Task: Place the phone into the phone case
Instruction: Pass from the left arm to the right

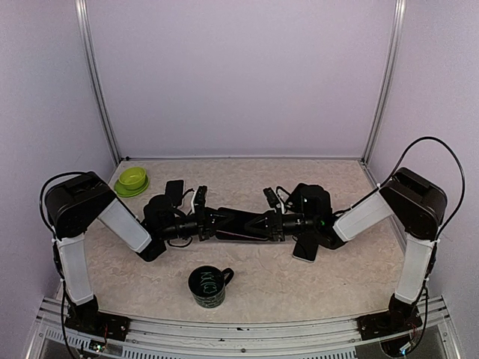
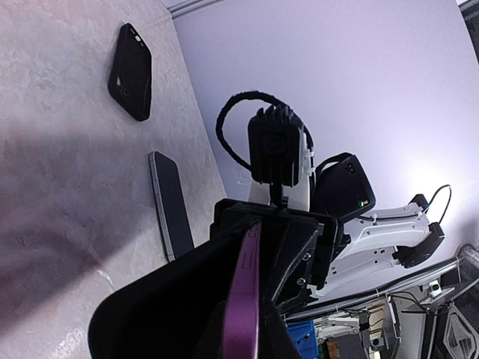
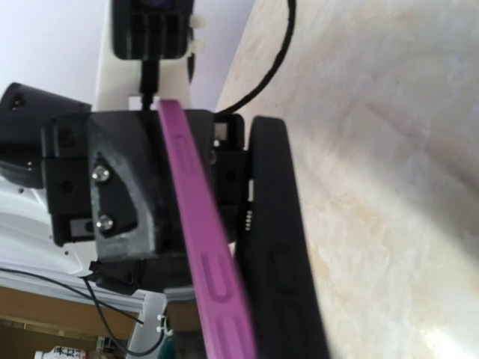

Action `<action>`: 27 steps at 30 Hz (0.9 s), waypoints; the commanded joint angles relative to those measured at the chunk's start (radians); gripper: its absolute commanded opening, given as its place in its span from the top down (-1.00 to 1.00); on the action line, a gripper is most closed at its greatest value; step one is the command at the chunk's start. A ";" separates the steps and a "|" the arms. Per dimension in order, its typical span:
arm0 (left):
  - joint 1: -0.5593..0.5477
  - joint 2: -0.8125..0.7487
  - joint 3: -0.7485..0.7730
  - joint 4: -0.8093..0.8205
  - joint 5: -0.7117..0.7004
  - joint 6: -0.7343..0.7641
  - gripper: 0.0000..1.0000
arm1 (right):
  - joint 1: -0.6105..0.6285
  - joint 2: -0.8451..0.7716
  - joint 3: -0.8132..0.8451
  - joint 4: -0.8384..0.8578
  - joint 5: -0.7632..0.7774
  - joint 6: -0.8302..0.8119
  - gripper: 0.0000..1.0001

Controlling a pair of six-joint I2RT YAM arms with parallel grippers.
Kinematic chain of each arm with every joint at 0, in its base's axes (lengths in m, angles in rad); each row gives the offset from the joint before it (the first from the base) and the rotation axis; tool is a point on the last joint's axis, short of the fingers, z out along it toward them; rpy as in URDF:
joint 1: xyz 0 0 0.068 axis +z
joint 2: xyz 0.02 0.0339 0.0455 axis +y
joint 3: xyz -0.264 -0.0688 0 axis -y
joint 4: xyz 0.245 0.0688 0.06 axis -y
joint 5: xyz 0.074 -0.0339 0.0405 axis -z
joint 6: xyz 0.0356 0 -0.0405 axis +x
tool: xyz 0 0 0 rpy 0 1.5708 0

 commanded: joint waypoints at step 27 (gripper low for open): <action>0.064 -0.118 -0.018 -0.190 -0.012 0.102 0.23 | -0.033 -0.112 -0.029 0.067 -0.082 -0.069 0.86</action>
